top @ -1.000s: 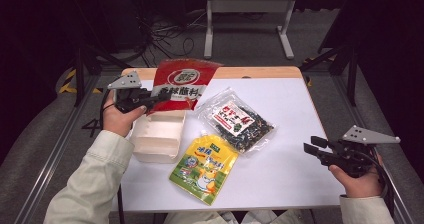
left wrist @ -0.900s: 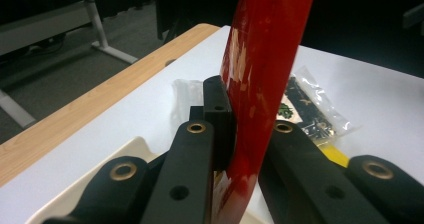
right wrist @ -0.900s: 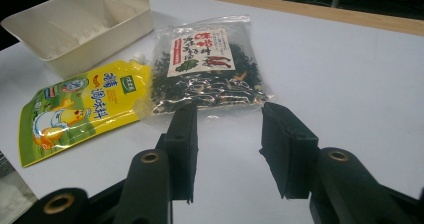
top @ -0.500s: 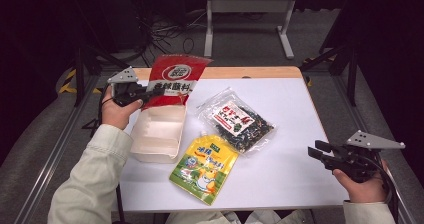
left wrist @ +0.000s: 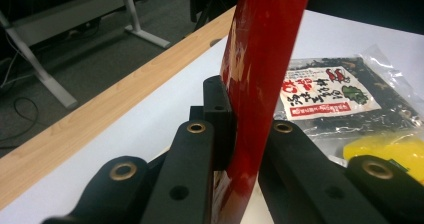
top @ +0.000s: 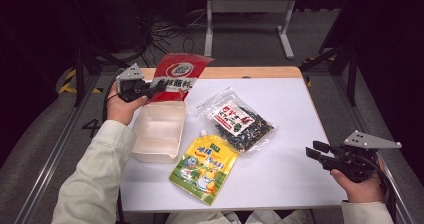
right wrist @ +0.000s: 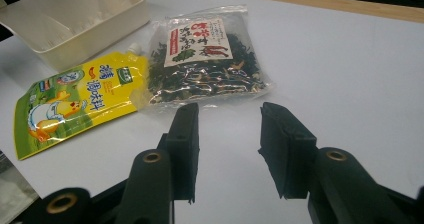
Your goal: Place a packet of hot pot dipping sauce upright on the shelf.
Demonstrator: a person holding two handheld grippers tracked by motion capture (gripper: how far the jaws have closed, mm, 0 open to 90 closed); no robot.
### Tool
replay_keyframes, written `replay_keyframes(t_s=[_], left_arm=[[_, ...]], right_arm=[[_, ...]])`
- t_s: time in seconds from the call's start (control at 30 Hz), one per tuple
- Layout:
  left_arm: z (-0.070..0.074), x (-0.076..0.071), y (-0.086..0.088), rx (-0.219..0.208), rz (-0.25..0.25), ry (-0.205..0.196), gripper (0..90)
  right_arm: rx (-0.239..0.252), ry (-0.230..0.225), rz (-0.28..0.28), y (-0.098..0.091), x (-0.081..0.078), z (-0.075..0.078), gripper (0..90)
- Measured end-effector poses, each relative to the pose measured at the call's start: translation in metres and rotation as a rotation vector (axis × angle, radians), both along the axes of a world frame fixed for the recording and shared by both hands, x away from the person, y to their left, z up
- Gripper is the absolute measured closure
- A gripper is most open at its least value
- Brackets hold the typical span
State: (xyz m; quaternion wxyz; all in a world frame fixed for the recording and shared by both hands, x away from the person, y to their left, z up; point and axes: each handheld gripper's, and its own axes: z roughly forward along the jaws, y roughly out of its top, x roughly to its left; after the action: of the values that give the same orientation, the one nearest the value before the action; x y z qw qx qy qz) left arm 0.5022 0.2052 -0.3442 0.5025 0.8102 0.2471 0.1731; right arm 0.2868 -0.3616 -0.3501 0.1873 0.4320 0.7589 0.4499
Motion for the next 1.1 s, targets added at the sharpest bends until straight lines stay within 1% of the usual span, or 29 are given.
replay_keyframes(t_s=[0.07,0.17,0.27,0.37,0.4,0.53,0.7,0.73,0.77,0.83,0.87,1.0,1.07,1.1], left_arm=[[-0.002,0.002,-0.002,0.004,0.000,0.007,86.6],[-0.006,0.005,-0.003,0.002,0.007,0.004,86.5],[-0.008,0.007,-0.003,0.006,0.012,-0.007,86.5],[-0.012,0.008,-0.004,0.002,0.013,-0.008,86.5],[-0.014,0.009,-0.004,0.011,0.015,-0.018,86.5],[-0.019,0.011,-0.005,0.028,0.022,-0.038,86.6],[-0.024,0.013,-0.010,0.072,0.020,-0.028,86.6],[-0.025,0.013,-0.010,0.070,0.023,-0.019,86.6],[-0.025,0.013,-0.010,0.070,0.023,-0.019,86.6],[-0.025,0.014,-0.009,0.076,0.027,-0.028,86.6],[-0.026,0.015,-0.009,0.091,0.031,-0.037,86.4],[-0.027,0.016,-0.008,0.101,0.037,-0.040,86.1],[-0.028,0.016,-0.008,0.115,0.044,-0.030,85.6],[-0.028,0.016,-0.007,0.124,0.053,-0.015,84.7]], right_arm=[[-0.001,0.000,0.001,0.000,0.000,0.000,59.1],[0.001,0.000,-0.001,-0.001,0.000,0.000,59.1],[0.001,0.002,-0.001,0.000,0.000,0.000,59.0],[0.002,0.004,0.001,0.000,0.000,-0.001,59.0],[0.002,0.005,0.001,0.001,0.000,-0.001,59.0],[0.000,0.008,0.002,0.001,0.001,-0.002,59.0],[0.001,0.010,0.005,0.002,0.001,-0.002,59.0],[0.002,0.011,0.005,0.002,0.001,-0.003,58.9],[0.002,0.011,0.005,0.002,0.001,-0.003,58.9],[0.005,0.012,0.009,0.002,0.002,-0.003,58.9],[0.007,0.013,0.013,0.002,0.002,-0.003,58.9],[0.007,0.014,0.016,0.004,0.002,-0.003,58.8],[0.008,0.015,0.019,0.004,0.002,-0.003,58.7],[0.010,0.015,0.020,0.004,0.002,-0.003,58.6]])
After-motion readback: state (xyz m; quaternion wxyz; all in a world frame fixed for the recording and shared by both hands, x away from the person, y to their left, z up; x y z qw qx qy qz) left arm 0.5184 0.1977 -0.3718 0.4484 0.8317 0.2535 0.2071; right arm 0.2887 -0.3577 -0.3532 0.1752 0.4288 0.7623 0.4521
